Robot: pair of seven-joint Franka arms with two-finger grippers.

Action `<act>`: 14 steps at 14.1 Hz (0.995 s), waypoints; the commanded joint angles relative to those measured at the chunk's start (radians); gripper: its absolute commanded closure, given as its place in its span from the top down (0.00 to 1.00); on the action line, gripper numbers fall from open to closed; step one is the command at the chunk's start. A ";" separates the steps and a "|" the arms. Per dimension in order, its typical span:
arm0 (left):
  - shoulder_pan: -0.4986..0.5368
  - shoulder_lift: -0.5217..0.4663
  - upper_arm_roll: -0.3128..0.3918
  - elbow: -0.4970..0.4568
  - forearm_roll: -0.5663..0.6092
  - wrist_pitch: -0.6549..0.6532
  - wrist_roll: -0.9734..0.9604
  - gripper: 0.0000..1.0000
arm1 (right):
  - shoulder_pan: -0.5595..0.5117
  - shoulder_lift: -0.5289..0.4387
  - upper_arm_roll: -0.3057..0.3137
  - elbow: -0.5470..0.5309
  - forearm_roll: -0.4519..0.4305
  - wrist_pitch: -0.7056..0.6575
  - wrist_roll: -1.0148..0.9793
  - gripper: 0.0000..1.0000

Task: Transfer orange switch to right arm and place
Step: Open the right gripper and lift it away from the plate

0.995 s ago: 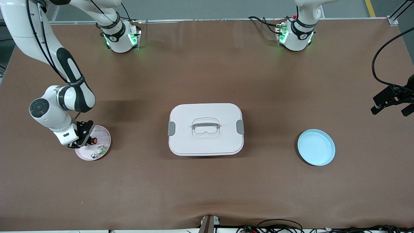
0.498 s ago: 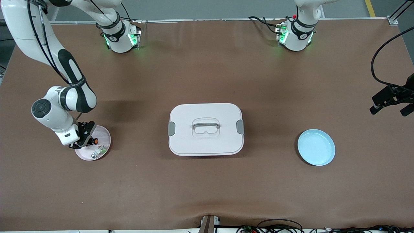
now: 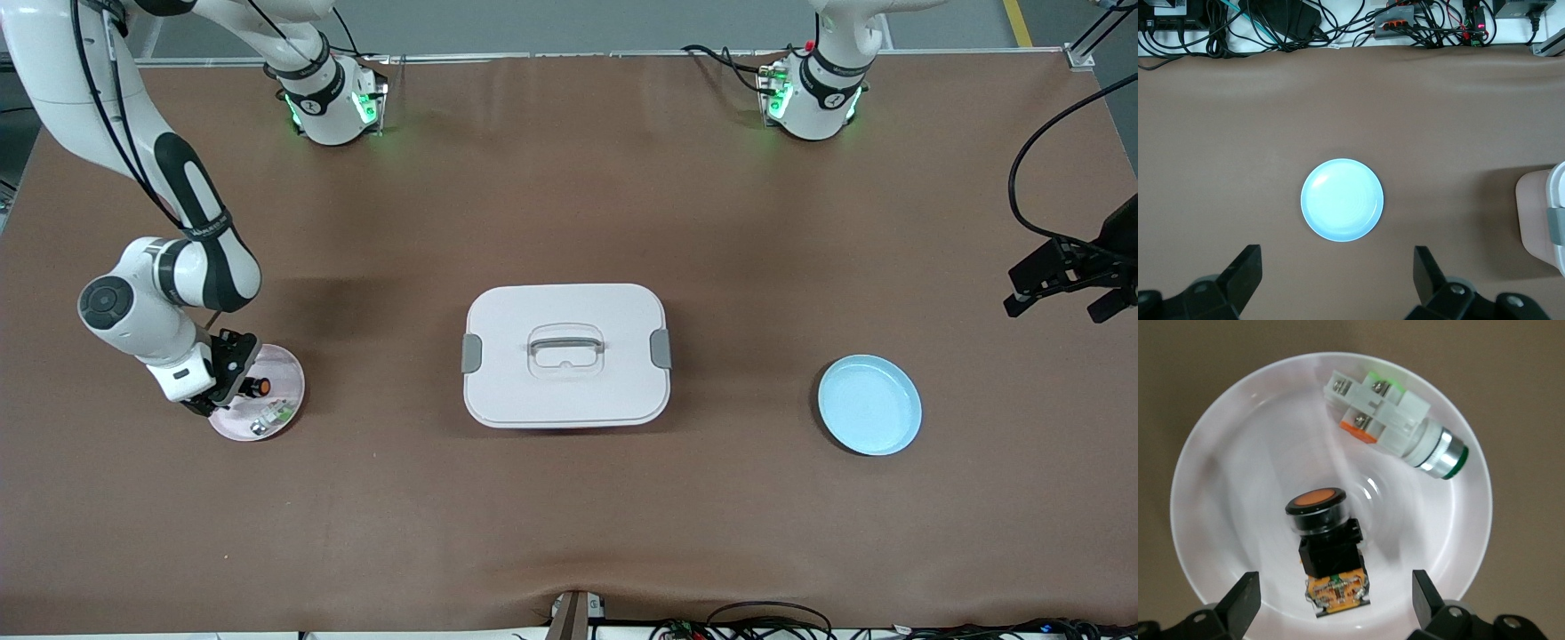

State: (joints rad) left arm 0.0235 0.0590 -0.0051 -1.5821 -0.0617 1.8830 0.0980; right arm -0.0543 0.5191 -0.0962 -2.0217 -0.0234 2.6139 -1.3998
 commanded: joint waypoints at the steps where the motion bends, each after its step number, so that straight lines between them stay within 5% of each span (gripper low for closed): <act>1: -0.050 0.009 0.054 0.024 0.023 -0.018 0.009 1.00 | 0.001 -0.063 0.004 0.029 0.000 -0.127 0.022 1.00; 9: -0.046 -0.008 0.051 0.007 0.016 -0.045 -0.007 1.00 | 0.002 -0.139 0.004 0.308 -0.001 -0.647 0.378 1.00; 14: -0.054 -0.083 0.033 -0.062 0.023 -0.044 -0.103 1.00 | 0.004 -0.215 0.004 0.409 -0.003 -0.799 0.628 1.00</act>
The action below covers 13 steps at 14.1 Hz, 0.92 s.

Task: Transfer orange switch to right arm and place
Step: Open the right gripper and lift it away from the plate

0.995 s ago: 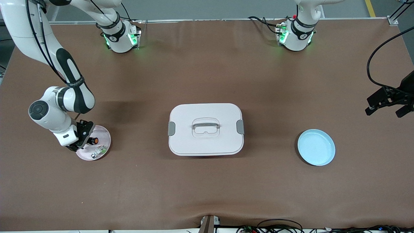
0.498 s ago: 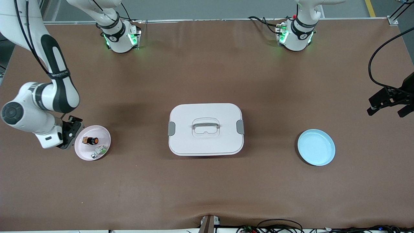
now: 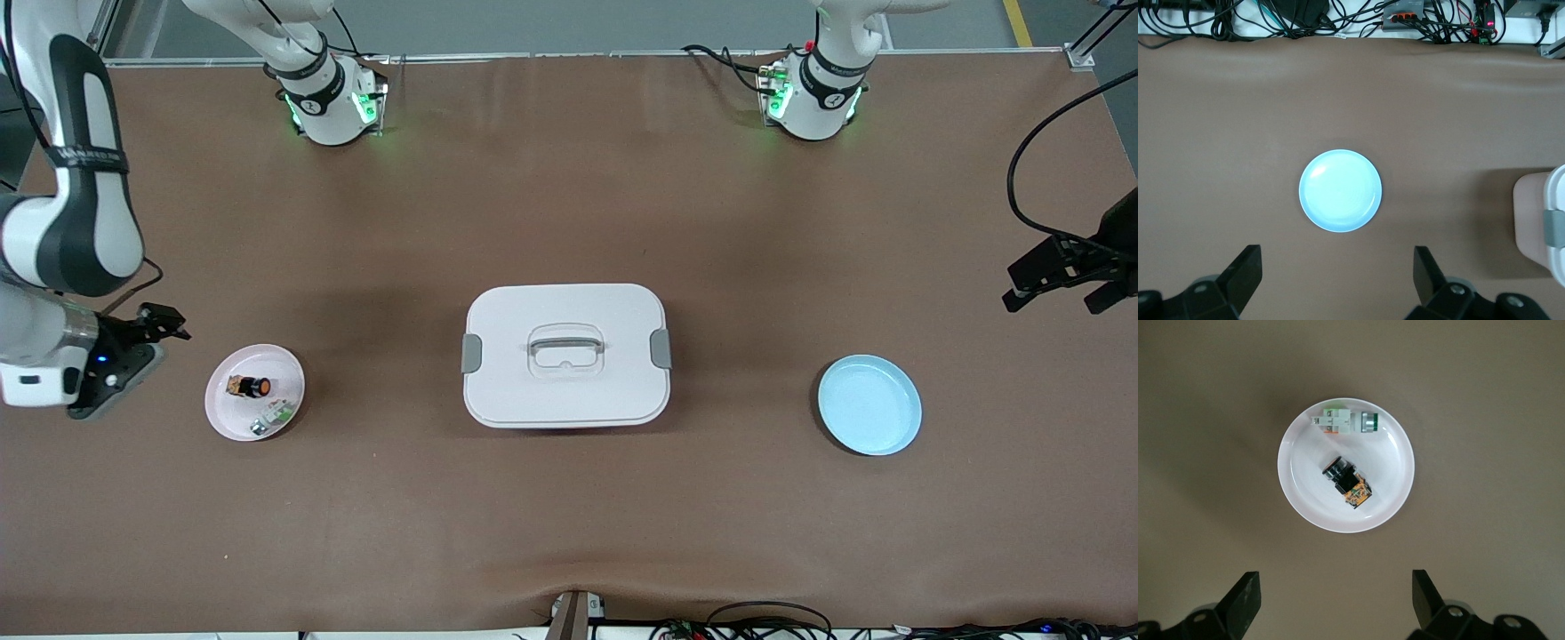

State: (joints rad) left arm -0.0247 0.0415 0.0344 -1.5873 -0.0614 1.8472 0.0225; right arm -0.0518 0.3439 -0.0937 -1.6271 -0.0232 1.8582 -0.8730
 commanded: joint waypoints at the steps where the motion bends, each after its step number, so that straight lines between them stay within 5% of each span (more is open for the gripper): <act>1: -0.006 -0.089 -0.008 -0.078 0.023 -0.008 -0.027 1.00 | -0.002 -0.055 0.002 0.019 0.000 -0.062 0.179 1.00; 7: -0.008 -0.314 -0.024 -0.367 0.025 0.127 -0.027 1.00 | 0.024 -0.144 0.005 0.023 0.000 -0.091 0.483 1.00; 10: -0.008 -0.307 -0.024 -0.356 0.023 0.132 -0.026 1.00 | 0.017 -0.178 -0.001 0.026 0.002 -0.117 0.496 1.00; 13: -0.003 -0.227 -0.024 -0.248 0.023 0.112 -0.015 1.00 | 0.009 -0.180 -0.003 0.081 -0.001 -0.198 0.609 1.00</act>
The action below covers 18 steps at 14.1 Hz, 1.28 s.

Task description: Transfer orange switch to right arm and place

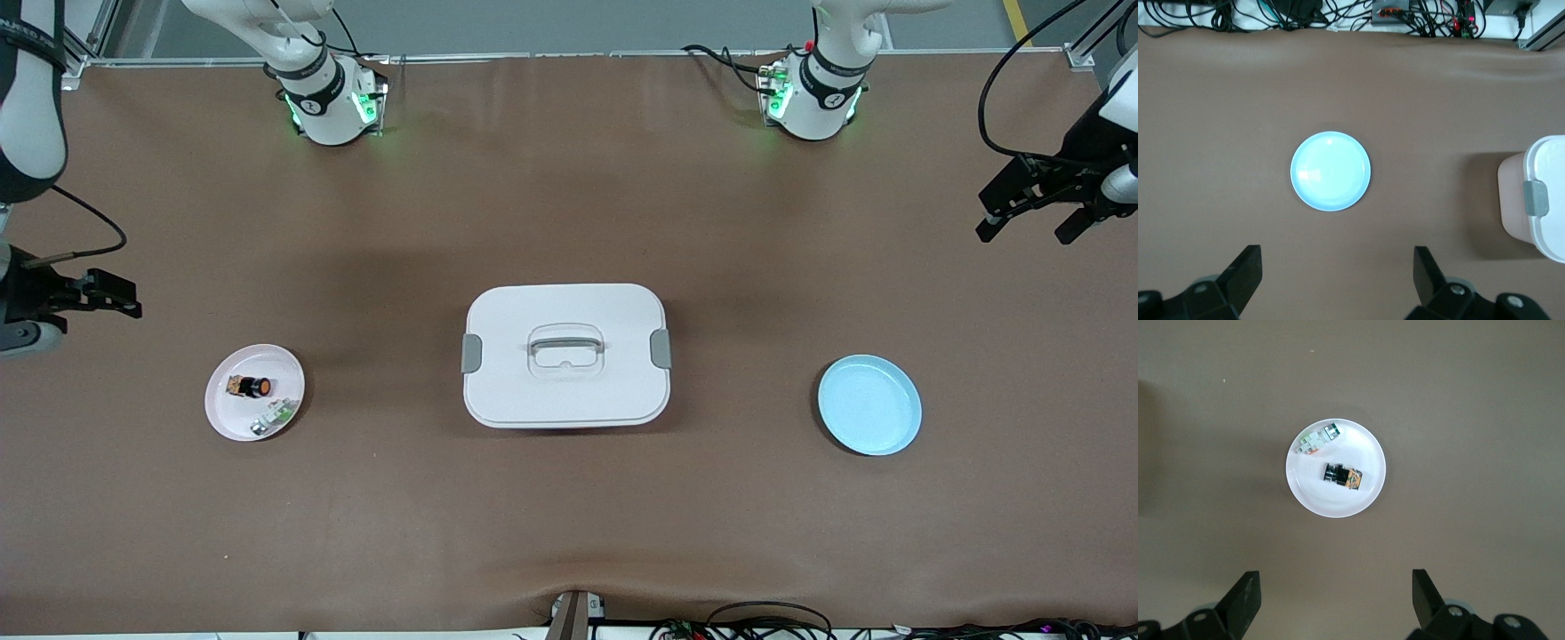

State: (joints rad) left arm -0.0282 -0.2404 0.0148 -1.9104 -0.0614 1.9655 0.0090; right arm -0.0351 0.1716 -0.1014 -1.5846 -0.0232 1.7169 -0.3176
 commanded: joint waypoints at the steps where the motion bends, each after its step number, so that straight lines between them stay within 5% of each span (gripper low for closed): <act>1: 0.001 0.084 -0.004 0.117 0.023 -0.025 -0.003 1.00 | -0.006 -0.006 0.005 0.057 -0.004 -0.086 0.055 1.00; 6: 0.004 0.148 -0.004 0.274 0.023 -0.181 -0.001 1.00 | -0.022 -0.011 0.003 0.176 0.000 -0.164 0.055 1.00; 12: 0.005 0.145 0.002 0.263 0.023 -0.353 -0.014 1.00 | -0.025 -0.014 0.008 0.210 0.008 -0.209 0.049 1.00; 18: 0.008 0.191 0.005 0.269 0.025 -0.314 -0.020 1.00 | -0.026 -0.078 0.003 0.209 0.028 -0.253 0.055 1.00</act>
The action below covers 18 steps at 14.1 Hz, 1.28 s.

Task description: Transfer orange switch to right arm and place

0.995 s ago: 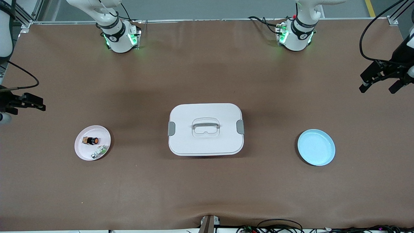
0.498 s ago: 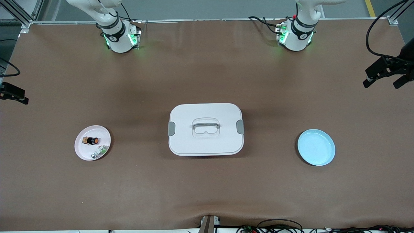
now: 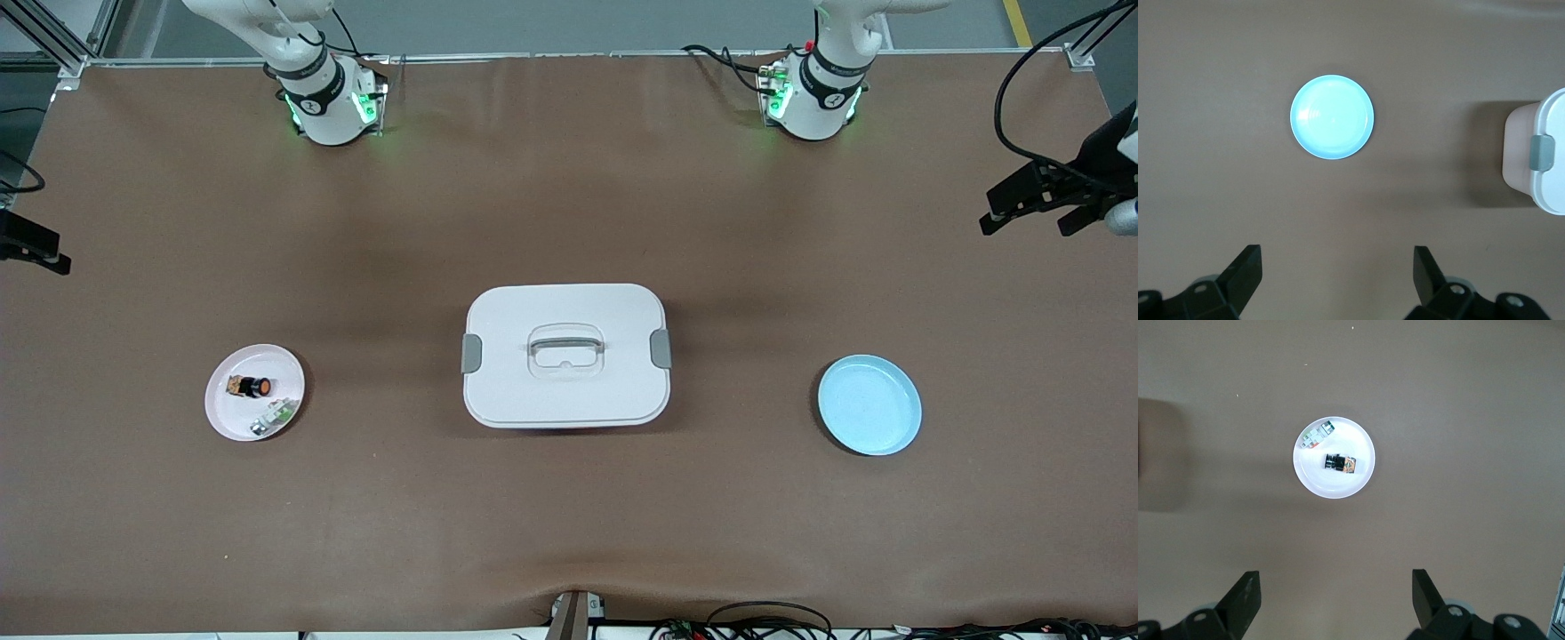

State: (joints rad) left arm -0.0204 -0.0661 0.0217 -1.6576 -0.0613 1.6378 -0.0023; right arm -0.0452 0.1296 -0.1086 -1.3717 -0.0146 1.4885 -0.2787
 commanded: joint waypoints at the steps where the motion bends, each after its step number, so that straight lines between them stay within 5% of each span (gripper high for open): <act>1: -0.001 0.025 -0.002 0.015 0.026 0.030 -0.008 1.00 | -0.018 -0.050 0.009 -0.004 0.022 -0.048 0.016 1.00; 7: -0.003 0.051 -0.006 0.019 0.024 0.047 -0.013 1.00 | -0.137 -0.050 0.009 -0.007 0.176 -0.122 0.001 1.00; 12: -0.006 0.051 -0.008 0.035 0.023 0.047 -0.015 1.00 | -0.095 -0.061 0.017 -0.006 0.150 -0.125 0.125 1.00; 15: -0.001 0.051 -0.008 0.035 0.023 0.047 -0.015 1.00 | 0.031 -0.073 0.018 -0.004 0.001 -0.120 0.220 1.00; 18: -0.001 0.051 -0.008 0.035 0.023 0.047 -0.016 1.00 | 0.028 -0.073 0.021 -0.003 -0.005 -0.119 0.201 1.00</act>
State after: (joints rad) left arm -0.0233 -0.0228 0.0189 -1.6437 -0.0613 1.6881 -0.0025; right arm -0.0099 0.0721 -0.0838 -1.3718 -0.0006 1.3731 -0.0738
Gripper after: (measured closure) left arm 0.000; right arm 0.000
